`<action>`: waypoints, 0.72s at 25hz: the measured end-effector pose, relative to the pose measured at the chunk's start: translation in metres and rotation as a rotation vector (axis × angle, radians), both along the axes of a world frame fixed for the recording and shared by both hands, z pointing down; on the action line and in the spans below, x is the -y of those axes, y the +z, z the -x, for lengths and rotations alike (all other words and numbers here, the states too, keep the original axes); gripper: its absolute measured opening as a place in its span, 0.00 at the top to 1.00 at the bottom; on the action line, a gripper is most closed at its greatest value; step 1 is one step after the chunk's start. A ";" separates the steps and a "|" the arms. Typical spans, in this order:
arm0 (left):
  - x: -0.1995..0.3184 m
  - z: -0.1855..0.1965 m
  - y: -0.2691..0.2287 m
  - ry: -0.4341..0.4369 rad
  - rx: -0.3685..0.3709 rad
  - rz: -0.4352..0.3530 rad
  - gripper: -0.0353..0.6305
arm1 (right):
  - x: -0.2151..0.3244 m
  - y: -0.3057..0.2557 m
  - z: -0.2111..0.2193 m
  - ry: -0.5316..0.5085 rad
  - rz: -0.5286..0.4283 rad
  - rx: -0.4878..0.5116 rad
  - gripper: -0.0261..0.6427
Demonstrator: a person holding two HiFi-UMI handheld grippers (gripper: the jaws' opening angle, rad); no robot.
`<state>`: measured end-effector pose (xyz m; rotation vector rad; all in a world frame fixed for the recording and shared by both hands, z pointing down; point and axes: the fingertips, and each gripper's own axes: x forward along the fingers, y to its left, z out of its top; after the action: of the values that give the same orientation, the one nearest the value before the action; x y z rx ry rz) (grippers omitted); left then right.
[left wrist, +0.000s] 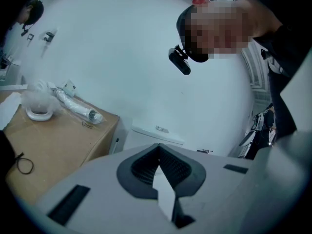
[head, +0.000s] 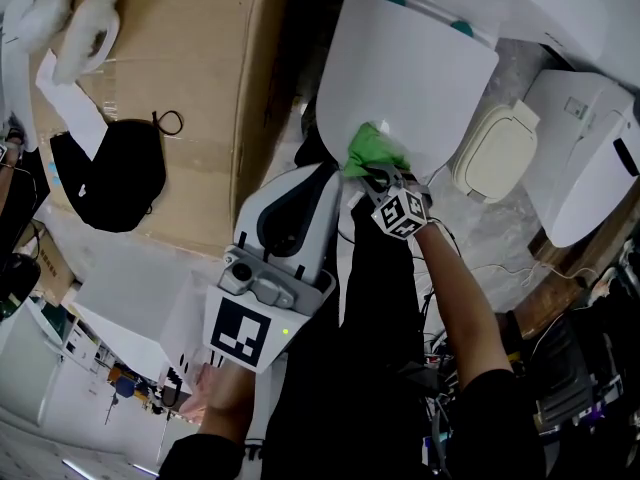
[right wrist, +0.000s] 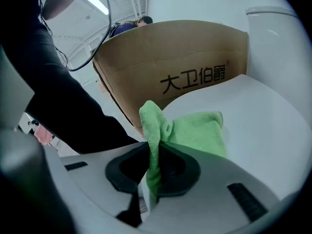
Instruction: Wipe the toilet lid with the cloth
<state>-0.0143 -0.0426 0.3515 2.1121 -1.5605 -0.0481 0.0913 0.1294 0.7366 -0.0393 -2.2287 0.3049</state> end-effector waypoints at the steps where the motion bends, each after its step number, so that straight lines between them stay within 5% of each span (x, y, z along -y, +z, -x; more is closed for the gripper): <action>1: -0.002 -0.001 0.000 0.002 0.000 0.001 0.95 | -0.005 0.000 0.001 -0.003 0.004 0.000 0.89; 11: -0.004 -0.021 0.001 0.041 -0.017 0.011 0.95 | 0.007 -0.019 0.005 0.113 0.144 0.047 0.89; 18: 0.005 -0.026 -0.003 0.063 -0.023 0.009 0.95 | 0.119 -0.106 -0.015 0.555 0.160 0.336 0.89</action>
<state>0.0115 -0.0475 0.3484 2.1445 -1.4765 -0.0433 0.1063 0.0099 0.6310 0.4818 -2.5099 0.8289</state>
